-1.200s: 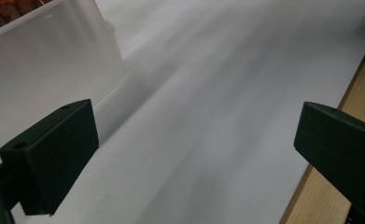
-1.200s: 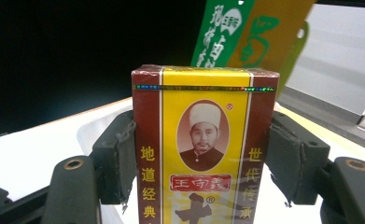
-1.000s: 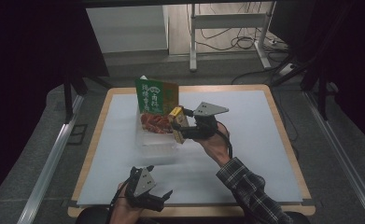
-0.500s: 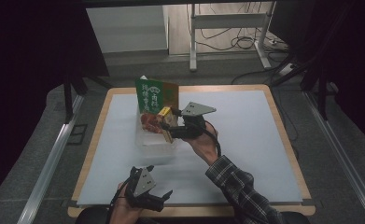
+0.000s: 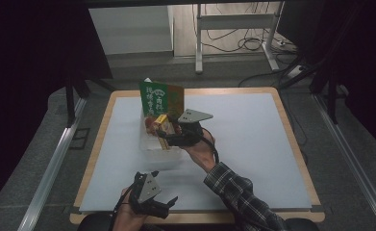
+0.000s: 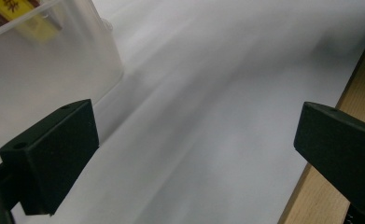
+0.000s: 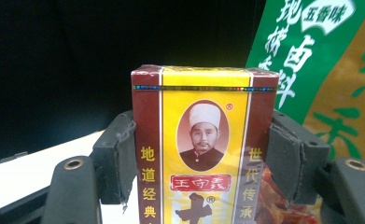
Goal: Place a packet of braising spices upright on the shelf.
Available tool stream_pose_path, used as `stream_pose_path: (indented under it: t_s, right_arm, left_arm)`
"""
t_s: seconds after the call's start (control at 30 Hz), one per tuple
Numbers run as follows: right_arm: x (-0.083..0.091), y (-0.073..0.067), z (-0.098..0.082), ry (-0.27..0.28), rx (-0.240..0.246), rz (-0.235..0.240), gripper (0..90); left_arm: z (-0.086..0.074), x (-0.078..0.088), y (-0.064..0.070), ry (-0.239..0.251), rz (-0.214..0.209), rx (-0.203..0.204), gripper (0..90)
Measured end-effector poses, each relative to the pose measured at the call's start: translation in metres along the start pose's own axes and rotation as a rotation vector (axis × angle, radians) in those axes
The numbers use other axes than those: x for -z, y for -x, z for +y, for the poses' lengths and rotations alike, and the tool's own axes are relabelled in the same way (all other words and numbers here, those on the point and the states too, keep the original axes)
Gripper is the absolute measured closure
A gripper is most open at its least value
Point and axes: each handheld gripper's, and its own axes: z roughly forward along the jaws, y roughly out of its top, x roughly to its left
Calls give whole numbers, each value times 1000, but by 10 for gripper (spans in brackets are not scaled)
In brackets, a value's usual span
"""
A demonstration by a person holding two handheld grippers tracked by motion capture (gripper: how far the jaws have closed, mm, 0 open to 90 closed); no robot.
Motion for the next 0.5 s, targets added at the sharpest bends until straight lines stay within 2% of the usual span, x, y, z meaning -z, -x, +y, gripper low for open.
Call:
stream_pose_path:
  t_s: [0.27,0.5]
  right_arm:
    - [-3,0,-11,-47,-5,4,321]
    - [-2,3,-16,-114,-31,1,323]
  left_arm:
    - [0,0,0,-9,1,-12,0]
    - [0,-1,1,-13,0,-16,1]
